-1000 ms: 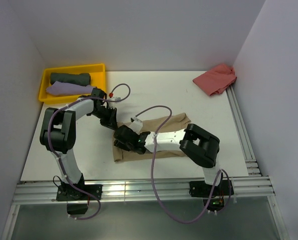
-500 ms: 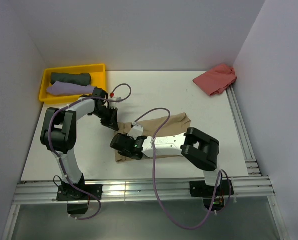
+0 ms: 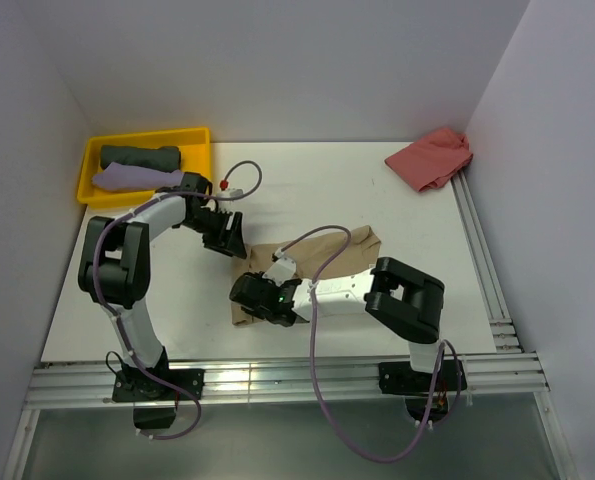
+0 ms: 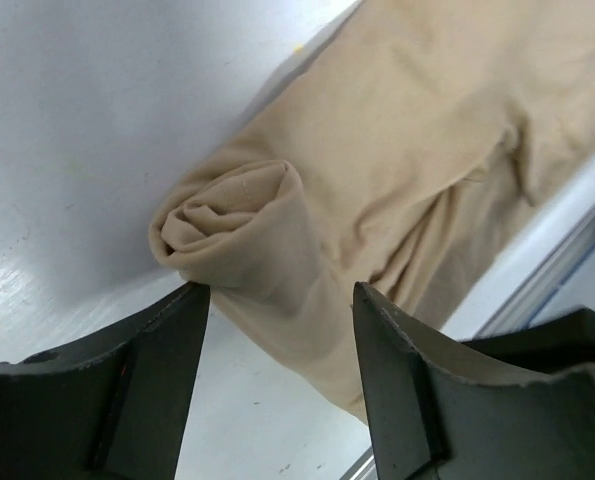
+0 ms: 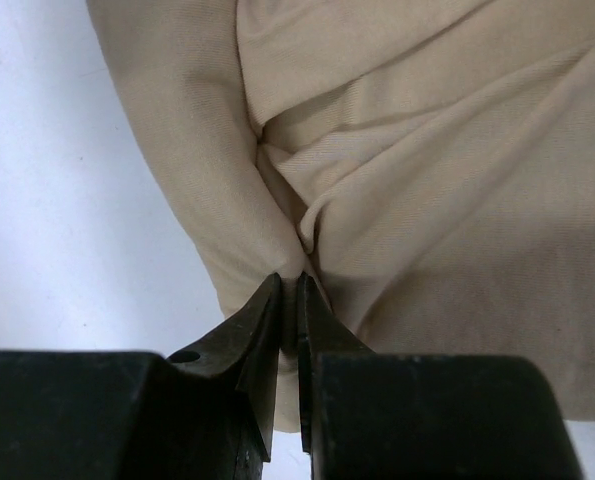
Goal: Roll the t-shirts
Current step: Roll the tshirt
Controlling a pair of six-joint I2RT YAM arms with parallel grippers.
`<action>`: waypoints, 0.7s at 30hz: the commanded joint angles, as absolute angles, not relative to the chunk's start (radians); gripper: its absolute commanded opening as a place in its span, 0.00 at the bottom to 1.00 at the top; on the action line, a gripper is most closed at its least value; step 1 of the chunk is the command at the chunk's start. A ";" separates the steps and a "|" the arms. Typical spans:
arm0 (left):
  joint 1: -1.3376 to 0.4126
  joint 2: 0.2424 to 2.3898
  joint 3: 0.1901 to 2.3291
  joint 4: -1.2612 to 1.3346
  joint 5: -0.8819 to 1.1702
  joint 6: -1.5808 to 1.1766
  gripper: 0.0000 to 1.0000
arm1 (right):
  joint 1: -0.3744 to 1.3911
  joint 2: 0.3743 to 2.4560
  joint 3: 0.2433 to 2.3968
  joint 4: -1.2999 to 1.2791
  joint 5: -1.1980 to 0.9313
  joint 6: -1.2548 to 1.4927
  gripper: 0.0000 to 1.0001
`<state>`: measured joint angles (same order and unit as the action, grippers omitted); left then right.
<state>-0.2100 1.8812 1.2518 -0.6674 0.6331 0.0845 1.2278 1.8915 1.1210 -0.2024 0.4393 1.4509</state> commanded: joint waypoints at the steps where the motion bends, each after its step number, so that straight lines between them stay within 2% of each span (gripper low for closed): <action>1: -0.172 1.832 1.281 -0.667 0.744 0.130 0.65 | 1.223 1.879 1.039 -0.194 0.377 1.466 0.00; 7: -0.129 1.855 1.247 -0.690 0.813 0.184 0.66 | 1.190 1.873 0.950 -0.062 0.307 1.465 0.00; 14: -0.123 1.887 1.235 -0.692 0.871 0.221 0.69 | 1.178 1.901 0.943 -0.011 0.267 1.453 0.00; 21: -0.123 1.968 1.239 -0.663 0.908 0.206 0.63 | 1.152 1.910 0.873 0.158 0.203 1.442 0.00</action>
